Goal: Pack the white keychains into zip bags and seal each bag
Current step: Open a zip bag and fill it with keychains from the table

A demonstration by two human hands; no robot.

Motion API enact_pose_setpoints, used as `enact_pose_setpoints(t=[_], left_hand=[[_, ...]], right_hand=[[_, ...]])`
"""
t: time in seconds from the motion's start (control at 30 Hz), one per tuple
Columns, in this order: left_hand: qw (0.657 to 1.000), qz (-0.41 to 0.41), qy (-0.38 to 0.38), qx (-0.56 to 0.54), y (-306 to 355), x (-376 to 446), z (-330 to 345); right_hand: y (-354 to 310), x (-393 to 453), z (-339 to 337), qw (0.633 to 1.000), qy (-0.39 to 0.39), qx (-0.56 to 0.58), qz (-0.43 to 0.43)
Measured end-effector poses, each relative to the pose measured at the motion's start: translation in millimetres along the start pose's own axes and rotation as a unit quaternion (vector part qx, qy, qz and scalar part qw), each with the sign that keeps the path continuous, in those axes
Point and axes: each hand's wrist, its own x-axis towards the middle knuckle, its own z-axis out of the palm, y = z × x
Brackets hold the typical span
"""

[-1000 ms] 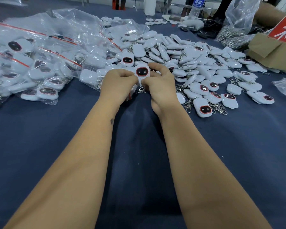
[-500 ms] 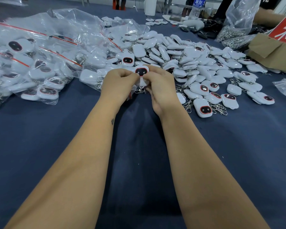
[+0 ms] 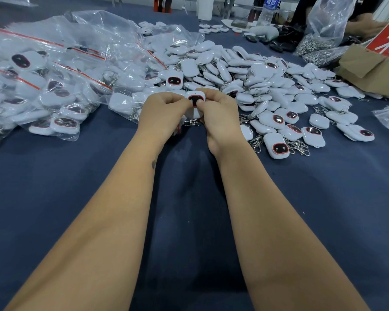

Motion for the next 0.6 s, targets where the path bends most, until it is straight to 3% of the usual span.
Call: enact_pose_setpoints(t=[0.6], left_hand=[[0.999,0.018,0.012,0.026,-3.8,3.8,1.6]], right_hand=[[-4.2,-4.3,1.1,1.0,0.011,0.005,0.02]])
